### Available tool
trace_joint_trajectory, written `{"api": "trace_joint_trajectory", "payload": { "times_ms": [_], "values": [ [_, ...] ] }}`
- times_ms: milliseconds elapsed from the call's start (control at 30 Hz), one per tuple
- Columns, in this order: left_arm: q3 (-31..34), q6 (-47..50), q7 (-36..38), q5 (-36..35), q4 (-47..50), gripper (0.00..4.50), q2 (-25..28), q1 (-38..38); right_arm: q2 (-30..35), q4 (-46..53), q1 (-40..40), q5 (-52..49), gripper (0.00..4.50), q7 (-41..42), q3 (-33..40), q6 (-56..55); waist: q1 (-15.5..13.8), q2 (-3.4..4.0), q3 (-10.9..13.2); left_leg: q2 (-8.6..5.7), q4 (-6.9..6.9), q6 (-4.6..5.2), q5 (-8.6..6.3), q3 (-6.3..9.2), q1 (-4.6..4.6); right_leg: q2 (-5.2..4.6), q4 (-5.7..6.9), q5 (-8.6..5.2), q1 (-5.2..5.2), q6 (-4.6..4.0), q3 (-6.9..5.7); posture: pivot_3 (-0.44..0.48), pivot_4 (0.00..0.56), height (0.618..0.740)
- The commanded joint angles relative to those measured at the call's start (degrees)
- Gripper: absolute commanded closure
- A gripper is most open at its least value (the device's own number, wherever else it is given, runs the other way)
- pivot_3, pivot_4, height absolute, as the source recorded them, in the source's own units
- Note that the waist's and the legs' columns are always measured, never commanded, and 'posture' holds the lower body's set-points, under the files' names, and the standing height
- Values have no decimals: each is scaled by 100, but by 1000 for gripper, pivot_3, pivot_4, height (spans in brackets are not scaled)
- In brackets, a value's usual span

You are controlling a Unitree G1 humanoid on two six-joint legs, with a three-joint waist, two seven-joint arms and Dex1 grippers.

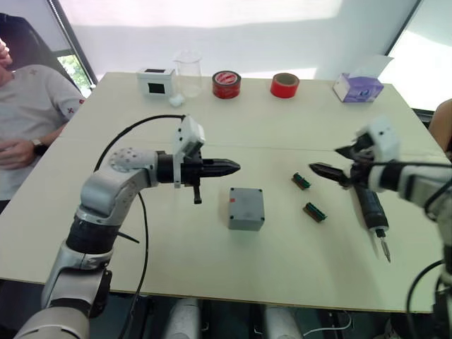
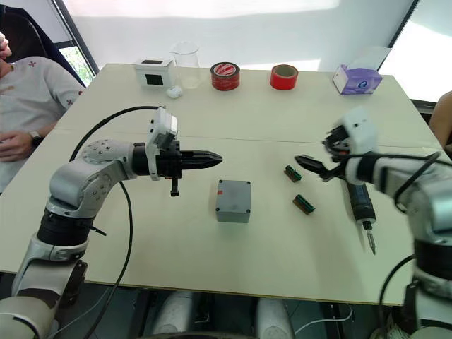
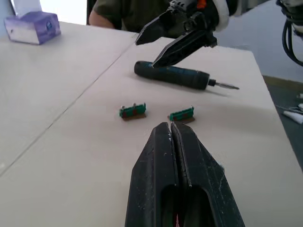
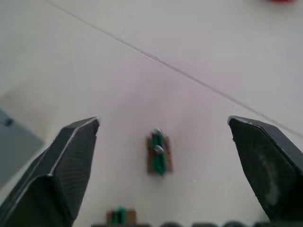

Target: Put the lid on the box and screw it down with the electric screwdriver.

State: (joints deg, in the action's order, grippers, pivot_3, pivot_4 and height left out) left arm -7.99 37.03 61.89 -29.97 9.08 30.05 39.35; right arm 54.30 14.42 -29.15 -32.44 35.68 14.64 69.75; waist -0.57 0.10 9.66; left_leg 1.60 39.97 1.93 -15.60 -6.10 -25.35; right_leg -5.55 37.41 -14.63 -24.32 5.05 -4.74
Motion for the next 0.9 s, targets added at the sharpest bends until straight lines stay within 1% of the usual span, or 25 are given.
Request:
{"api": "trace_joint_trajectory", "payload": {
  "times_ms": [33, 67, 133, 167, 233, 333, 500, 667, 900],
  "values": [
    [-316, -186, 484, -24, 179, 4500, 17, 192, 816, -878, -709, 127, 7, 20, -309, 1102, 12, 1, 1, 1, 0, 0, 0, -1, 0, 0, 0, 0, -1, 0, 0, 0, 150, 715],
    [-397, -204, 561, -27, 207, 4500, -1, 224, 1041, -1151, -891, 188, 7, 36, -540, 1389, 17, 8, 3, 3, 0, 0, 0, -2, -1, 1, 1, 0, -4, -1, 0, 0, 150, 715],
    [-576, -262, 701, -12, 255, 4500, -81, 294, 1625, -1568, -1004, 289, 7, 429, -1196, 1408, -3, 7, 3, 2, -1, 1, -1, -2, -3, -1, 0, -1, -9, -3, 2, 0, 150, 715],
    [-654, -285, 729, 7, 267, 4500, -134, 316, 1783, -1750, -1064, 278, 7, 604, -1424, 1438, -9, 7, 3, 2, -3, 1, -1, 1, -4, -1, -3, -2, -9, -5, 2, 0, 150, 715],
    [-761, -349, 764, 36, 278, 4500, -235, 326, 1998, -1996, -1188, 159, 7, 1005, -1791, 1568, 2, 8, 2, 2, -5, 5, -3, 2, -4, -2, -9, -4, -7, -10, 2, 0, 150, 715],
    [-948, -642, 662, 289, 187, 4500, -430, 261, 2113, -2328, -1375, 217, 7, 1498, -2373, 1497, 23, 9, 2, -1, -1, 9, -5, -2, -5, -6, -10, -2, -7, -5, 5, 0, 150, 715],
    [-1047, -702, 629, 397, 227, 4500, -484, 150, 2036, -2845, -1657, 604, 7, 1942, -3147, 1200, 28, 11, 2, 1, -2, 9, -6, -3, -5, -4, -8, -1, -11, -4, 6, 0, 150, 715],
    [-1023, -650, 478, 449, 356, 4500, -430, -24, 1637, -3753, -2198, 1114, 7, 2370, -3872, 890, 32, 11, 2, 0, -1, 9, -5, -4, -7, -5, -8, -1, -12, -4, 6, 0, 150, 715],
    [-993, -538, 212, 448, 500, 4500, -398, -191, 1225, -4344, -2513, 1606, 7, 2993, -4520, 645, 0, 12, 2, 0, 0, 2, -1, -3, -9, -5, -8, 0, -12, -3, 6, 0, 150, 715]
  ]
}}
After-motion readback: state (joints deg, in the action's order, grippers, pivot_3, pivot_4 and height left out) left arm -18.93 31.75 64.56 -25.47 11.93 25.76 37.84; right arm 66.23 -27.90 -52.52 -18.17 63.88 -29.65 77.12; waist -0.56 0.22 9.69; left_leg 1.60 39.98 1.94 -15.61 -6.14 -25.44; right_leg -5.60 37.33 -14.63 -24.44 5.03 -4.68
